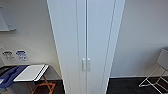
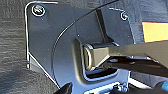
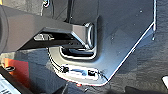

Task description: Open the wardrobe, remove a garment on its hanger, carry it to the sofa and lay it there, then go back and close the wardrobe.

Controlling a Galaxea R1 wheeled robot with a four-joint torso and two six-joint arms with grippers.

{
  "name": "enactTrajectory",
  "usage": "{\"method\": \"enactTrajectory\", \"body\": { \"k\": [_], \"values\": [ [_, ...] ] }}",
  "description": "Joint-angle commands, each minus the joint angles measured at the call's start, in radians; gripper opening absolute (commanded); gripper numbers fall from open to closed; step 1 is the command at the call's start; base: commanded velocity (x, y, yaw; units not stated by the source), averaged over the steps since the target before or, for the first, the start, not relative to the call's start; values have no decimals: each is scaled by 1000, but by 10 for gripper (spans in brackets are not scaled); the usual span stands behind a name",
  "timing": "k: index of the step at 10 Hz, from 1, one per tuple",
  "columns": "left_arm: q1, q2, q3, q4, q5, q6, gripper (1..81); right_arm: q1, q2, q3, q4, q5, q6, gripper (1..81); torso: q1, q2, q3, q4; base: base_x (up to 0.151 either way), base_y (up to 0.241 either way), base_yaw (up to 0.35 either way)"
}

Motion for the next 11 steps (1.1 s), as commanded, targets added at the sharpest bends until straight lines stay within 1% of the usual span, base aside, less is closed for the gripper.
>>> {"method": "enactTrajectory", "body": {
  "k": [1, 11],
  "values": [
    [-34, -15, 14, 14, 49, 5, 811, 37, -15, 16, -9, -60, -3, 811, 2, 0, 0, 0, 89, 0, 0],
    [-34, -16, 25, 14, 49, 6, 811, 41, -12, 8, -13, -62, -5, 811, 2, 0, 0, 0, 97, 0, 0]
  ]
}}
